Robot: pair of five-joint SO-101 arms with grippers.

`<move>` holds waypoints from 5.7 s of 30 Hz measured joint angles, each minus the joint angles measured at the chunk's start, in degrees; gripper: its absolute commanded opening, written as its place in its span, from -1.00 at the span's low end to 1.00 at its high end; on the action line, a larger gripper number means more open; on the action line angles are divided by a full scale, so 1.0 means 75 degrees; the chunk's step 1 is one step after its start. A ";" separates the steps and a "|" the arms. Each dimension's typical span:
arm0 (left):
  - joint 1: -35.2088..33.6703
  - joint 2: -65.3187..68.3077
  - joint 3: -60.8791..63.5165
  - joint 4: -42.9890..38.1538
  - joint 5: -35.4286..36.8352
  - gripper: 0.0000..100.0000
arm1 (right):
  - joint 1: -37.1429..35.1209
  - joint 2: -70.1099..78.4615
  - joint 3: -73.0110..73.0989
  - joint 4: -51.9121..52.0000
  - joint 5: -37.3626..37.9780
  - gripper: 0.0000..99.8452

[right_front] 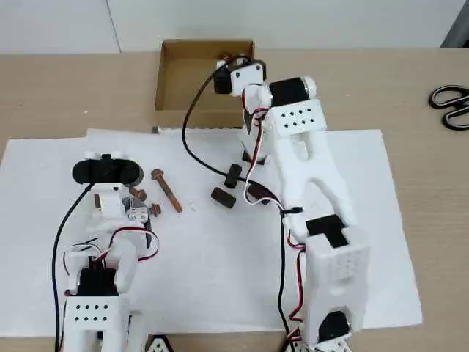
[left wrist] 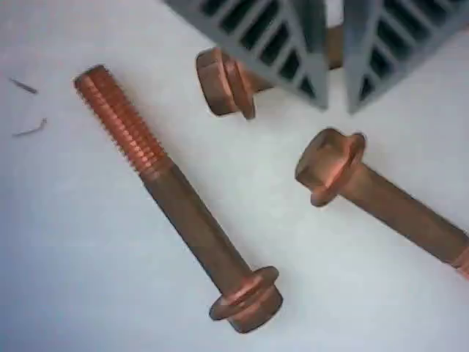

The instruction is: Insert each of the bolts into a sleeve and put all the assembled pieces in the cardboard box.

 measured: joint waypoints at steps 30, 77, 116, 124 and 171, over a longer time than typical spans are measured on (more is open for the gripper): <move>0.0000 0.0000 0.0000 0.0000 0.0000 -0.99 | -0.0481 -0.1055 0.3012 -0.0996 0.1676 -0.62; 0.0000 0.0000 0.0000 0.0000 -0.0035 -0.98 | -0.0258 0.0516 0.2626 -0.1653 0.1664 -0.98; 0.0152 1.0971 -1.2026 0.6904 0.4103 -0.99 | 0.2532 -0.5146 0.5943 -0.0129 0.0692 -0.99; 0.0750 1.2108 -1.3116 0.6904 0.4220 -0.99 | 0.2520 -0.5837 0.6564 -0.0129 0.0668 -0.99; 0.1125 1.3058 -1.3281 0.5802 0.3727 -0.69 | 0.2520 -0.6963 0.7619 -0.0211 0.0750 -0.99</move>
